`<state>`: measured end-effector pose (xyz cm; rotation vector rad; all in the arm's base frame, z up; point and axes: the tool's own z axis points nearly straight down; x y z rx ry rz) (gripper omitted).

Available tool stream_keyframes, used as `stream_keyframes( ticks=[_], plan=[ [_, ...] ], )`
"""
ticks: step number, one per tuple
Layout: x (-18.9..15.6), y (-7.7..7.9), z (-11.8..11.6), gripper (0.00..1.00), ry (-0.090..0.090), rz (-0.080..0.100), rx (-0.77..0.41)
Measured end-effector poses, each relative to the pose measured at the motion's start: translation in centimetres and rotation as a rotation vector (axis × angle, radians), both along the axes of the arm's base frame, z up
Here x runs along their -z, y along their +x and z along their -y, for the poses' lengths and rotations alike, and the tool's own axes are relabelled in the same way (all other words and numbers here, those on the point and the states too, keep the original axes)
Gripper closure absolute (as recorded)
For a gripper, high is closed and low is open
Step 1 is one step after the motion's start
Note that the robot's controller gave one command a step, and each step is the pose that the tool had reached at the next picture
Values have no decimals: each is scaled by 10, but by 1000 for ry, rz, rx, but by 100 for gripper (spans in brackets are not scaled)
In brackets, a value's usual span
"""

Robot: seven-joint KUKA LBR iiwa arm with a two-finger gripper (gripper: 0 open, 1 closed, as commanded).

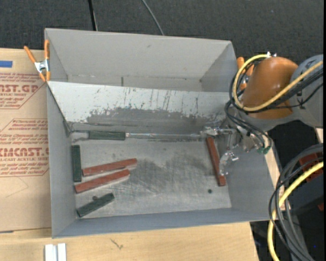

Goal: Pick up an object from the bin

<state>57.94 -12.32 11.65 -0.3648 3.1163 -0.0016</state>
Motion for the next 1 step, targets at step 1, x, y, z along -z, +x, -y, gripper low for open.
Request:
stream_keyframes(
  ticks=[1],
  plan=[
    [36, 5, -7, 0, 2, -6, -156]
  ],
)
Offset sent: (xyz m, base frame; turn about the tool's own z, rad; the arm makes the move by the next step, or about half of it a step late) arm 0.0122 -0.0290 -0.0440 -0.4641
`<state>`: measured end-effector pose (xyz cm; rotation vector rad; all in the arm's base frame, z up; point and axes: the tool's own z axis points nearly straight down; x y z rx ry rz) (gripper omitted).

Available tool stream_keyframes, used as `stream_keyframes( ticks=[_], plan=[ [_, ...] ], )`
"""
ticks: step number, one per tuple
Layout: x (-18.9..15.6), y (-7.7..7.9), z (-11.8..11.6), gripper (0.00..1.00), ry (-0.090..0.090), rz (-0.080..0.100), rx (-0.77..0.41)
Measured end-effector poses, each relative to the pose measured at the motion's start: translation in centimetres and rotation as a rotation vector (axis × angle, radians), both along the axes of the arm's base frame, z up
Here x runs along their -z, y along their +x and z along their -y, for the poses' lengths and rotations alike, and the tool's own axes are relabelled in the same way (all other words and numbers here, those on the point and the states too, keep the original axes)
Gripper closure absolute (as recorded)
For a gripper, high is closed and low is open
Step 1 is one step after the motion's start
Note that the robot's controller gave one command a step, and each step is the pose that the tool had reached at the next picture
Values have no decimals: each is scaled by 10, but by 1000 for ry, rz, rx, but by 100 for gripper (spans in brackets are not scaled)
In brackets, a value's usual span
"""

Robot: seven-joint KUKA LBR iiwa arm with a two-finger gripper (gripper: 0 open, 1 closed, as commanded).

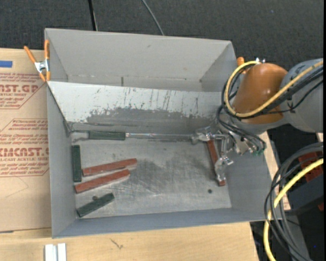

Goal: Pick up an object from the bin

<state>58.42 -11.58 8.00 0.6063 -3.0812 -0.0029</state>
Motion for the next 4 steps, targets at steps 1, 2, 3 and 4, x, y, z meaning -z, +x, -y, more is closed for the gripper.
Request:
stream_keyframes(
  ticks=[1, 2, 3, 4],
  plan=[
    [1, 12, 31, 100, 5, 12, -309],
    [1, 12, 31, 100, 5, 12, -309],
    [-228, 9, 8, 100, 0, 3, -336],
    [-275, 10, 4, 100, -3, 11, -340]
  ],
)
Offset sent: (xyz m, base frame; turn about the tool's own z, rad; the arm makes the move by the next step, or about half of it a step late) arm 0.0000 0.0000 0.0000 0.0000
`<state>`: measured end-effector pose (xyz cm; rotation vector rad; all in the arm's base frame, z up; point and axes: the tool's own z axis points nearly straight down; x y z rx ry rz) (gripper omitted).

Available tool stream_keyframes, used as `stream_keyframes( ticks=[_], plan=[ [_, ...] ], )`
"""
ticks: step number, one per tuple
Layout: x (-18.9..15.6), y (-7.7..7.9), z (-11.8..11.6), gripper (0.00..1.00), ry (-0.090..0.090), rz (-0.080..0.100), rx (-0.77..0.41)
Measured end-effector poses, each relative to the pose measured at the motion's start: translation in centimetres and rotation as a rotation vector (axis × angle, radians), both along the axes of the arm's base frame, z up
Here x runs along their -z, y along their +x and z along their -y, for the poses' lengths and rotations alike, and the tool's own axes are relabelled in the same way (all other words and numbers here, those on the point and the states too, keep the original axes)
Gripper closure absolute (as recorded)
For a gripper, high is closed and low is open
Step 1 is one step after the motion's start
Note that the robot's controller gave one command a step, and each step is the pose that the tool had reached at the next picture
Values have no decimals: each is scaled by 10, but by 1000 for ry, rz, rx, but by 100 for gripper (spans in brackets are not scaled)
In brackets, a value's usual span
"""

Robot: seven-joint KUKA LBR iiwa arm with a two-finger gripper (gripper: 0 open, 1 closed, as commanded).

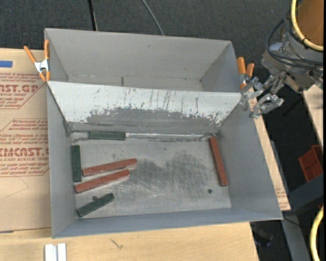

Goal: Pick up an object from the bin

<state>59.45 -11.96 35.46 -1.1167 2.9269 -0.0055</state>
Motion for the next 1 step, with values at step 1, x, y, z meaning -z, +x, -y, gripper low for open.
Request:
stream_keyframes(
  ticks=[1],
  plan=[
    [74, 0, -7, 100, 1, -2, -28]
  ],
)
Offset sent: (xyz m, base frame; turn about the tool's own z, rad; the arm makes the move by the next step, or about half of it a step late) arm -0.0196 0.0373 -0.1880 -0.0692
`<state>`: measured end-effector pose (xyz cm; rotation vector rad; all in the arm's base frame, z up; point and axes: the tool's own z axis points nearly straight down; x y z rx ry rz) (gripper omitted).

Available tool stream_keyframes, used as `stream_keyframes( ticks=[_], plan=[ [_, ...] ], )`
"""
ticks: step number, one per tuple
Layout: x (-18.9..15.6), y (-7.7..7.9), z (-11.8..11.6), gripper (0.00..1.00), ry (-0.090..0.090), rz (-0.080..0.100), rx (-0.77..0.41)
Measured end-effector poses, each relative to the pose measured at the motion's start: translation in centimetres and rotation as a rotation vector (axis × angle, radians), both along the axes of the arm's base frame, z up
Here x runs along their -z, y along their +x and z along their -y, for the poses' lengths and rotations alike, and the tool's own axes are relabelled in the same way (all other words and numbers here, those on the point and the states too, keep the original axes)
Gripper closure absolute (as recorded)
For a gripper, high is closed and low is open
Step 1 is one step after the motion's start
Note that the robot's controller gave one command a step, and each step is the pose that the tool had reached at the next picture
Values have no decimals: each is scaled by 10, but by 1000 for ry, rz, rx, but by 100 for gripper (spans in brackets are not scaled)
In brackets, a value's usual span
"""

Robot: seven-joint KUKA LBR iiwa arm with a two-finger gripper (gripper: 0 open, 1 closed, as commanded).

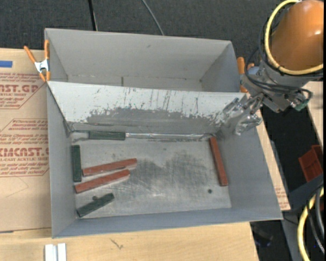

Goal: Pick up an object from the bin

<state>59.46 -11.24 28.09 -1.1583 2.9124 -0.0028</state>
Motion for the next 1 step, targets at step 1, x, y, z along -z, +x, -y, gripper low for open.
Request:
stream_keyframes(
  ticks=[1],
  plan=[
    [99, -15, -25, 100, 0, -2, -33]
  ],
)
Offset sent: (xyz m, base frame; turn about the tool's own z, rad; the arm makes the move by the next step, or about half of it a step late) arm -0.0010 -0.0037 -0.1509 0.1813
